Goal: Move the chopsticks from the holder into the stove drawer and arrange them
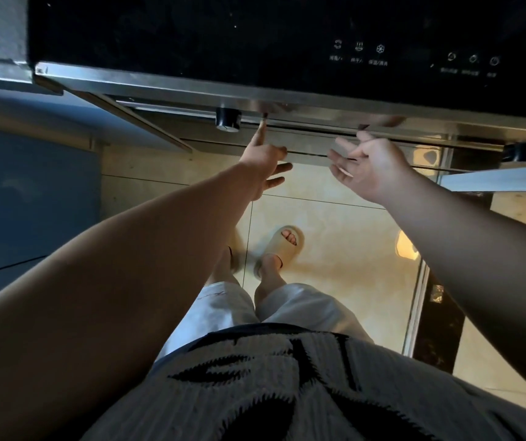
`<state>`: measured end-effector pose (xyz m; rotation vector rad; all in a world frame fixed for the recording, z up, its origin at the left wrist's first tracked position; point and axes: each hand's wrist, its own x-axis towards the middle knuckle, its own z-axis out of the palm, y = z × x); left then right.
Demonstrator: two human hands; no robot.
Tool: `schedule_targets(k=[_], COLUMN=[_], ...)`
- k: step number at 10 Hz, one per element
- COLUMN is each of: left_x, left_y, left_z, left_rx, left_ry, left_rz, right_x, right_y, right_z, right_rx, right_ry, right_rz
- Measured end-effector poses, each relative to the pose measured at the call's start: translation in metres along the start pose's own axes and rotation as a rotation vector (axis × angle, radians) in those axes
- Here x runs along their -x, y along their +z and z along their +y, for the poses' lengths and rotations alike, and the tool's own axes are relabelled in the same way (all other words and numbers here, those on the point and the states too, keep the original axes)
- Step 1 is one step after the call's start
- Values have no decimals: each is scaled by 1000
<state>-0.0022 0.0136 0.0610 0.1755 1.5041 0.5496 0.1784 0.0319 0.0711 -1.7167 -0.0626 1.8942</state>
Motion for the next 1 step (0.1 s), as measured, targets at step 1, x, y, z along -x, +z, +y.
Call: schedule_targets(k=[1], left_x=[9], left_y=[-5], left_z=[-13], left_rx=[-133], left_ry=[17], left_rz=[16], right_x=[10], right_y=[-2], right_z=[10], right_rx=[113], right_ry=[4], right_rz=[36])
